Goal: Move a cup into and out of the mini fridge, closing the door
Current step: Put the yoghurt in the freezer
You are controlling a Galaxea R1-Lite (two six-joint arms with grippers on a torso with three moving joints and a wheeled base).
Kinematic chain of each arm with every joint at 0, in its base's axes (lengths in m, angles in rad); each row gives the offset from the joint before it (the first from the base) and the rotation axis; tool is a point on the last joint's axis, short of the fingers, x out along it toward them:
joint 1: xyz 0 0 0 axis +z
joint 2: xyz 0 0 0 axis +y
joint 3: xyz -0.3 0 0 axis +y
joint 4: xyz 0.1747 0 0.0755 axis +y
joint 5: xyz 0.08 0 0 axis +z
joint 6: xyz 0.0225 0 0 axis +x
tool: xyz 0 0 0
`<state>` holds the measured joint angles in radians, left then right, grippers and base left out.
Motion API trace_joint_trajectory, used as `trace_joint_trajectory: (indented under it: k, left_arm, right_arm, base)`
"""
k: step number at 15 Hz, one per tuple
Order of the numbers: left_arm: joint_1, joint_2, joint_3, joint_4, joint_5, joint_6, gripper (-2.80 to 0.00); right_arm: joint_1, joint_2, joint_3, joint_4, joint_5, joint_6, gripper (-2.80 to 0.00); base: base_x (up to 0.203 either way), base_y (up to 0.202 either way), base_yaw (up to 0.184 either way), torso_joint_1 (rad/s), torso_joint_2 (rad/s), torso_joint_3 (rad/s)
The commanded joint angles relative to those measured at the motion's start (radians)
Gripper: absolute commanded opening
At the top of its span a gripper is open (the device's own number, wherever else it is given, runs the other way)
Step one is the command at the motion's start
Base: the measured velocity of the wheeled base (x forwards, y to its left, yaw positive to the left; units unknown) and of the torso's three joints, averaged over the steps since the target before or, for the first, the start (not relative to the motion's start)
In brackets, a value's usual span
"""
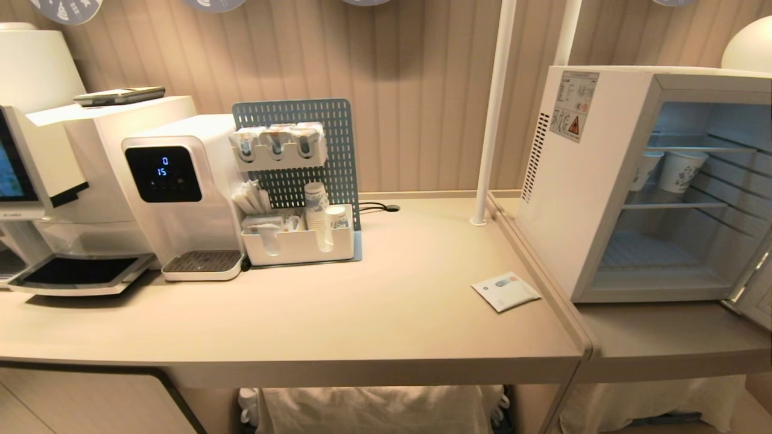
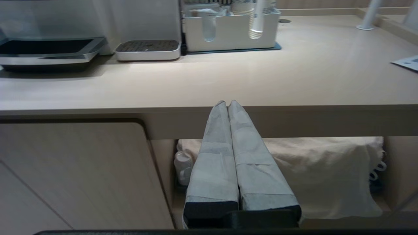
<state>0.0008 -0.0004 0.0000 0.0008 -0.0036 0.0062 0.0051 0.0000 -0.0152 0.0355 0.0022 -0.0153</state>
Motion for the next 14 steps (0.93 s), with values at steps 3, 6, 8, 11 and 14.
trace_joint_trajectory:
  k: [3,6,8,11,14]
  left_arm:
    - [0.001,-0.001,0.0,-0.001,-0.001,0.0,-2.8]
    - [0.001,-0.001,0.0,-0.001,-0.001,0.0,-2.8]
    - [0.001,-0.001,0.0,-0.001,-0.001,0.0,-2.8]
    - [0.001,-0.001,0.0,-0.001,-0.001,-0.002,-2.8]
    - [0.001,-0.001,0.0,-0.001,-0.001,-0.002,-2.8]
  right_arm:
    - [0.0,0.002,0.0,0.001,-0.001,-0.002,-2.8]
    - [0.001,0.003,0.0,0.001,-0.001,-0.002,-2.8]
    - [0.001,0.002,0.0,0.001,-0.001,-0.002,-2.8]
    - [0.0,0.002,0.0,0.001,-0.001,-0.002,-2.8]
    - [0.001,0.002,0.0,0.001,-0.001,-0.002,-2.8]
  base:
    - [-0.002,-0.147,0.002,0.003,0.0,0.003]
    - [0.0,-0.193,-0.001,0.003,0.0,-0.001]
    - [0.0,-0.193,0.0,0.0,0.0,0.003]
    - [0.0,-0.196,0.0,0.003,0.0,0.005]
    - [0.0,-0.193,0.001,0.003,0.0,0.0]
